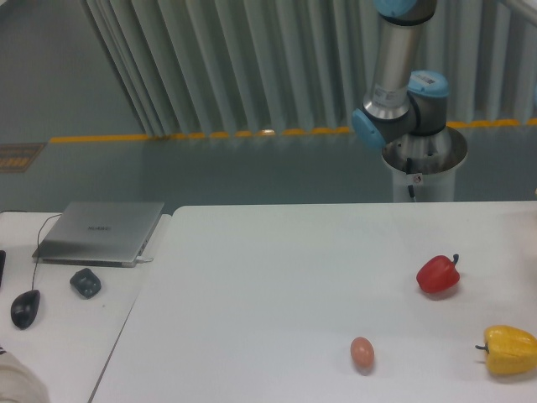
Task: Place the green peppers in a basket
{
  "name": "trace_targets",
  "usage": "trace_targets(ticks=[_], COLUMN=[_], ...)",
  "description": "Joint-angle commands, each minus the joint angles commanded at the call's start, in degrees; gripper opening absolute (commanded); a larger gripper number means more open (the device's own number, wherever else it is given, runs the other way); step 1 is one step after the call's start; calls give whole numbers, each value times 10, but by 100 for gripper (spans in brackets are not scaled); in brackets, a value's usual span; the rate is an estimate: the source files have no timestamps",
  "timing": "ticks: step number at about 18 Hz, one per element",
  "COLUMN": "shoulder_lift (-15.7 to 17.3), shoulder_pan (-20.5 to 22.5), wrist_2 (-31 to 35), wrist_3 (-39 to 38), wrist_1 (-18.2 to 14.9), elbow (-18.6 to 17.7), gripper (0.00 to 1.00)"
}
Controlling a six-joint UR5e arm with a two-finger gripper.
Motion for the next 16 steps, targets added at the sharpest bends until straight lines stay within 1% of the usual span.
trace_targets(ticks=[1,2,3,4,5,8,12,14,16], shoulder_lift=[-2,-6,-8,-8,-8,-7,-2,-2,2], shoulder_pan=[2,7,11,13,18,25,26,24,20], wrist_2=[1,1,1,1,0,2,1,3,3], wrist_3=[13,25,38,47,57,84,95,102,132], wrist_1=[0,1,1,0,1,1,3,-1,-6], elbow=[0,-1,-1,-1,-1,-3,-14,-9,-8], gripper=[51,61,66,76,100,100,100,100,100])
